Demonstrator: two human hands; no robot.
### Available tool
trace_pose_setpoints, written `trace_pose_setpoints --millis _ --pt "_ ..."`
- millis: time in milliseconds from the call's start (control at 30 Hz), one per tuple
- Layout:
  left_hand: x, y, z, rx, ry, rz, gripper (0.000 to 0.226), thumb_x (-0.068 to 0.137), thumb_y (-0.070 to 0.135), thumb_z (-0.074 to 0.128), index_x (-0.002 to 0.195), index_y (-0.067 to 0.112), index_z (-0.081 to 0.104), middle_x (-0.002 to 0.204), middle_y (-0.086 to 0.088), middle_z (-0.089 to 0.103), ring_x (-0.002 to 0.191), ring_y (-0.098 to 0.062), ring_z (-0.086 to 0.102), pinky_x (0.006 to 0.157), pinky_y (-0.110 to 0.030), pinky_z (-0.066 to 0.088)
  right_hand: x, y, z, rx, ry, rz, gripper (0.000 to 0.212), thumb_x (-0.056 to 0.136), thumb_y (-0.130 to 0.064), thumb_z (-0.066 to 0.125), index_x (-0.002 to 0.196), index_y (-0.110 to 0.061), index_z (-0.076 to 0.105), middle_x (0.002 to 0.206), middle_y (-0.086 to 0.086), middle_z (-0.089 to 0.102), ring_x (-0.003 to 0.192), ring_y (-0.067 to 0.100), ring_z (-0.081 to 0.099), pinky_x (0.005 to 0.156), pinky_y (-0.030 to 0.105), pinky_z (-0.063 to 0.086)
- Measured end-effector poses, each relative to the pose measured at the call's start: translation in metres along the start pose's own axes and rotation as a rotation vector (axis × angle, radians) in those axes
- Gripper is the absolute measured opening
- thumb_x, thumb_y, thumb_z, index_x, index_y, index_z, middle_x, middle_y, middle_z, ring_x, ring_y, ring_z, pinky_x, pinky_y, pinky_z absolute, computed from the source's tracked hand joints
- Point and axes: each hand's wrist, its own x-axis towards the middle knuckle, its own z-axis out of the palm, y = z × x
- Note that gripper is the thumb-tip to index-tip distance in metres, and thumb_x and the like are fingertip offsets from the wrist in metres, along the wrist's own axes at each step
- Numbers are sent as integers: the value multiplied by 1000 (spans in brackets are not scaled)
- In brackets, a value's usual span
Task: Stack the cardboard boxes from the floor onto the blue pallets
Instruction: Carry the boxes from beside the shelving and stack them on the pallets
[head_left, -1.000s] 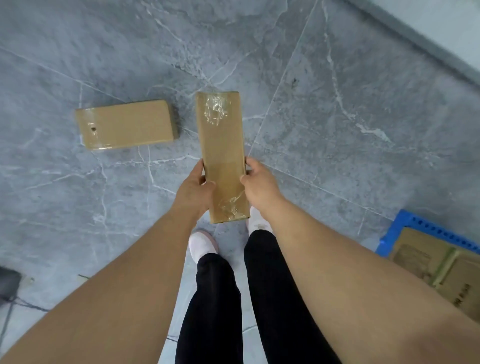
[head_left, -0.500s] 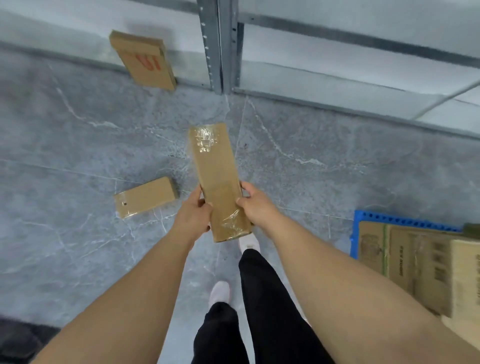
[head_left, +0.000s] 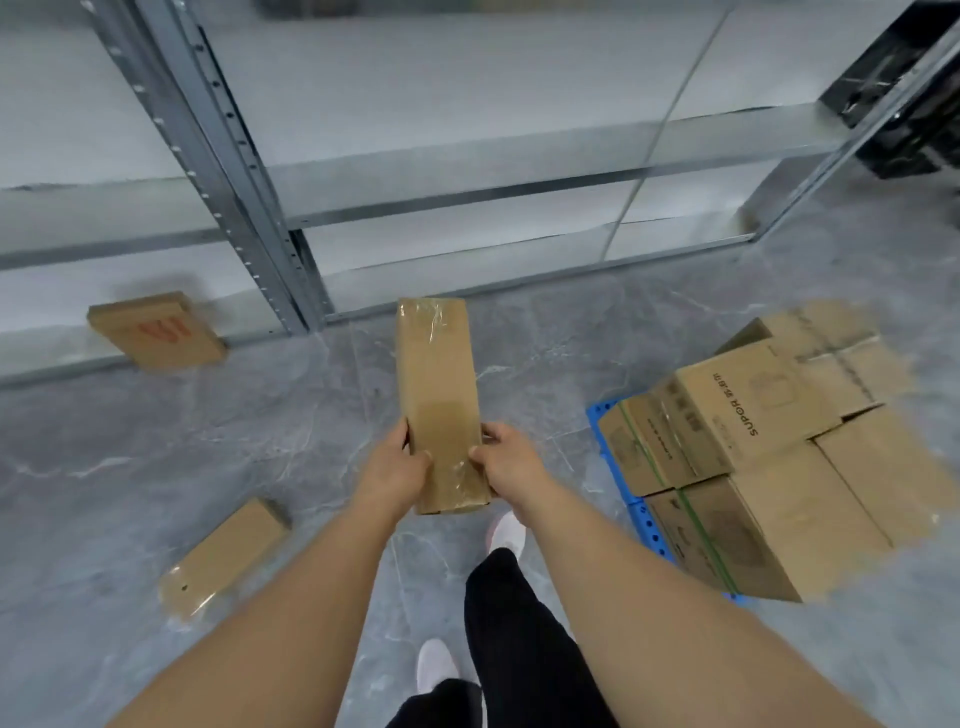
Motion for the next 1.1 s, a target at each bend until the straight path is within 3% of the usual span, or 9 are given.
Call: trace_pose_setpoints --millis 100,267,433,700,900,1033,1100 --pt "-18 15 27 57 -73 59 53 91 7 44 140 27 40 130 -3 55 109 -28 55 95 -46 47 -28 13 -30 67 90 -9 35 87 1 48 119 -8 58 114 16 64 99 29 61 89 41 50" --pt "-48 43 80 163 -191 151 55 95 15 42 143 37 30 135 -2 52 114 -29 54 95 -47 47 -69 38 -86 141 194 -24 39 90 -3 45 127 -14 52 113 13 63 82 20 57 57 23 43" --pt "-75 70 141 238 -294 246 56 94 14 42 144 36 29 133 -6 54 113 -30 55 95 -47 47 -103 72 -138 191 294 4 45 92 -14 43 133 -32 41 115 13 62 95 29 60 68 35 49" --pt "-134 103 275 387 -507 380 55 94 11 42 143 34 32 134 -2 53 112 -28 56 94 -45 48 -157 151 -240 445 562 5 47 91 -10 44 135 -27 43 94 2 58 63 11 50 46 23 39" --pt "-178 113 378 501 -601 420 59 94 15 45 147 30 24 140 -2 47 119 -26 51 100 -43 44 -192 220 -318 537 684 31 46 94 -12 45 138 -23 39 93 1 56 71 14 52 50 21 40" --pt "-211 115 445 528 -676 454 56 93 17 44 143 37 28 124 4 58 100 -20 60 90 -41 51 -221 266 -369 602 742 21 45 95 -11 43 138 -22 39 78 -11 50 62 4 48 38 12 38" --pt "-227 113 476 545 -698 453 57 93 21 44 144 40 25 126 5 58 100 -19 60 92 -42 50 -236 288 -392 598 768 32 45 96 -14 43 139 -23 38 85 -12 51 68 5 49 45 15 39"
